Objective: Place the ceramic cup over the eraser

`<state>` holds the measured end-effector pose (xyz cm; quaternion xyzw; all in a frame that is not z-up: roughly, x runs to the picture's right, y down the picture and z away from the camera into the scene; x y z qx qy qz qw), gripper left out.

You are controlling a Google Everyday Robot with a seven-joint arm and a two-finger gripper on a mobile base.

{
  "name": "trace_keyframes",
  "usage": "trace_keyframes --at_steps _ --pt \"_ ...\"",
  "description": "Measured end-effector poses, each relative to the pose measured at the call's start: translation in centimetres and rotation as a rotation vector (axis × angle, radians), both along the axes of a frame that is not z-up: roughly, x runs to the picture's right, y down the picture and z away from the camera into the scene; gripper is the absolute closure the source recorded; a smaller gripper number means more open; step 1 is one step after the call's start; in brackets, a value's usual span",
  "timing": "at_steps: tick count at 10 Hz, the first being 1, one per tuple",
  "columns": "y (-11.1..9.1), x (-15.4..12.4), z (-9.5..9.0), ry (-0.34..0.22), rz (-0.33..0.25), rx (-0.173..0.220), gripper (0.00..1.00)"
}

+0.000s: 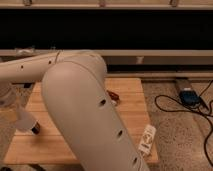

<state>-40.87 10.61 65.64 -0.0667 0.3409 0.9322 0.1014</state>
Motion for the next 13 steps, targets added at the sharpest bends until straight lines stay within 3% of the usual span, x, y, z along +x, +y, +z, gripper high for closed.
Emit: trace_keyframes --at_steps 3,5,7,9,13 --pt "1.0 0.0 1.3 0.024 0.026 0.001 0.51" --pt "1.4 0.0 2.1 0.043 0.039 0.017 0.57" --pt "2.0 -0.4 2.7 0.050 0.043 0.042 0.46" --pt "2.4 -0.8 3.4 0.049 0.047 0.060 0.25" --pt "4.0 -1.1 5.1 0.051 0.066 0.047 0.20"
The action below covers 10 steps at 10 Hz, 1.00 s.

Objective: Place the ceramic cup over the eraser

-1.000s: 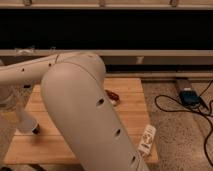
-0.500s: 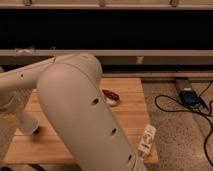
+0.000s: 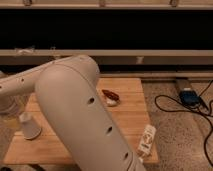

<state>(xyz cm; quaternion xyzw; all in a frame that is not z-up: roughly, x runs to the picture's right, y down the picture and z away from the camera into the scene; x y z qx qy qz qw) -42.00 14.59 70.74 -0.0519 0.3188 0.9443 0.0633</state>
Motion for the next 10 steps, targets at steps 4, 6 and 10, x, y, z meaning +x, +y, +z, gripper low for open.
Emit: trace_keyframes --at_steps 4,6,10 --pt "0.2 0.7 0.5 0.000 0.044 -0.012 0.20" --pt "-1.8 1.7 -0.6 -0.045 0.092 -0.006 0.20" --pt "-2.7 1.9 -1.3 -0.086 0.110 -0.014 0.20"
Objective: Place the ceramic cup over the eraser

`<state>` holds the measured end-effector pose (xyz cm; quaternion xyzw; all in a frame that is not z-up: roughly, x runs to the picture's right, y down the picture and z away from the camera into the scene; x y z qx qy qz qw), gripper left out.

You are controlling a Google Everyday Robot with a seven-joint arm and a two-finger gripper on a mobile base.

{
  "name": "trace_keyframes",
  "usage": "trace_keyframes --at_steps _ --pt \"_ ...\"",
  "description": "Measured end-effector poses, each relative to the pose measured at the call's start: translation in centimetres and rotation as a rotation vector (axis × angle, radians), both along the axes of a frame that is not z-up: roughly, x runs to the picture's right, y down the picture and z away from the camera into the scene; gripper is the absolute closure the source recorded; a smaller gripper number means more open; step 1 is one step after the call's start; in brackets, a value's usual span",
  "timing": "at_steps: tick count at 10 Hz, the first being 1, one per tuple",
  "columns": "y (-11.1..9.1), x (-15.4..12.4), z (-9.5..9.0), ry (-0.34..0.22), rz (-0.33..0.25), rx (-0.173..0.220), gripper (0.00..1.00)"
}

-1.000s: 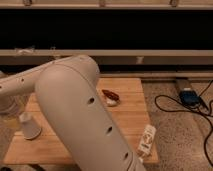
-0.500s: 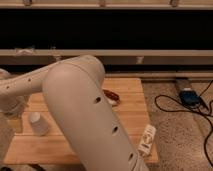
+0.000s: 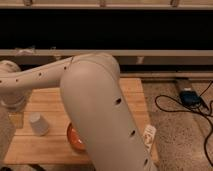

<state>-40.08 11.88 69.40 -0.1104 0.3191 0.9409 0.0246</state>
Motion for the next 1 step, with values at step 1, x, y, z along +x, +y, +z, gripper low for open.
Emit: trace_keyframes --at_steps 1 --pt "0.04 0.03 0.04 0.001 -0.001 0.000 0.20"
